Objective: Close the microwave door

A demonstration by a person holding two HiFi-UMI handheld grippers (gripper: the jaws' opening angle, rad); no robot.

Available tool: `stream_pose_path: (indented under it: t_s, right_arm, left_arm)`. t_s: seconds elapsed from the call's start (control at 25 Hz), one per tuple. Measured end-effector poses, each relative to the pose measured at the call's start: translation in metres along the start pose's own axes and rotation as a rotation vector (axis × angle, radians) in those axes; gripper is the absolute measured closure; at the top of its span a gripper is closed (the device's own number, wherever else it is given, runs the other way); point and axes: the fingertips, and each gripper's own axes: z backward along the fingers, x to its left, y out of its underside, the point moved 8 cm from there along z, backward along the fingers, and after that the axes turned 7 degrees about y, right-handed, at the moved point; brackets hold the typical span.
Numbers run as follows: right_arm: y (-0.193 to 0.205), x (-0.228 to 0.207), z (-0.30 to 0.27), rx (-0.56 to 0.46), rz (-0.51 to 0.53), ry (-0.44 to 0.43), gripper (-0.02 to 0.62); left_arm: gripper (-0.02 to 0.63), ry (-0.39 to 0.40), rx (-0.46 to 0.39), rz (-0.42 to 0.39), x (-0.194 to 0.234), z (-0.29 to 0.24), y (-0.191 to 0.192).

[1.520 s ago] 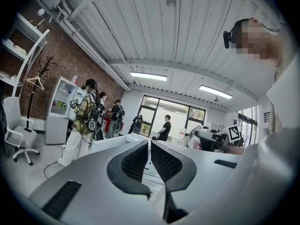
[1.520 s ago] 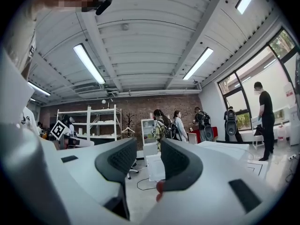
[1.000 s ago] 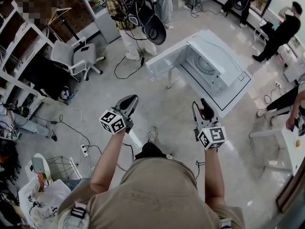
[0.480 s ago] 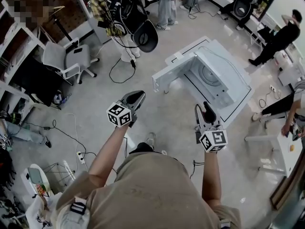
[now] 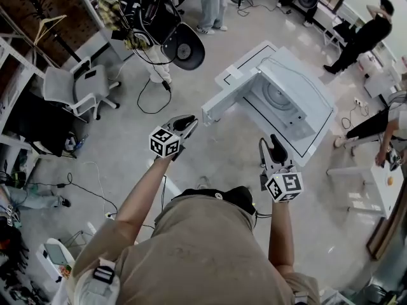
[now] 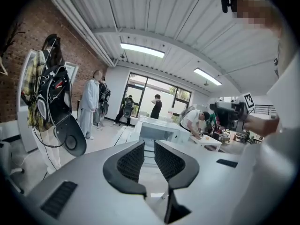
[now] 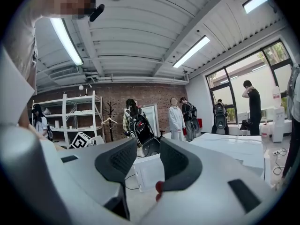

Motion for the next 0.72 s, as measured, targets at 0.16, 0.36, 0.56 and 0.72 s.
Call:
stream_pose_path:
  t_s: [0.16,0.36,0.56,0.72]
  right_arm:
    - [0.003,-0.008,-0.006,0.035,0.019,0.012,0.439]
    - [0.004,-0.018,-0.011,0.045,0.046,0.04,0.437]
    - [0.006,-0.019,-0.01,0.053,0.018,0.065,0.437]
    - [0.009,-0.023,-0.01,0.067,0.008,0.081,0.439]
  left_arm:
    - [0.552,0.006,0.092,-0.073,0.026,-0.028,0.016]
    - [0.552,-0.023,0.198,-0.128,0.055,-0.056,0.036]
    - [0.552,-0.025,0.217,-0.1,0.075,-0.065,0.044]
    - [0.552,-0.01,0.227,-0.095,0.08,-0.074,0.045]
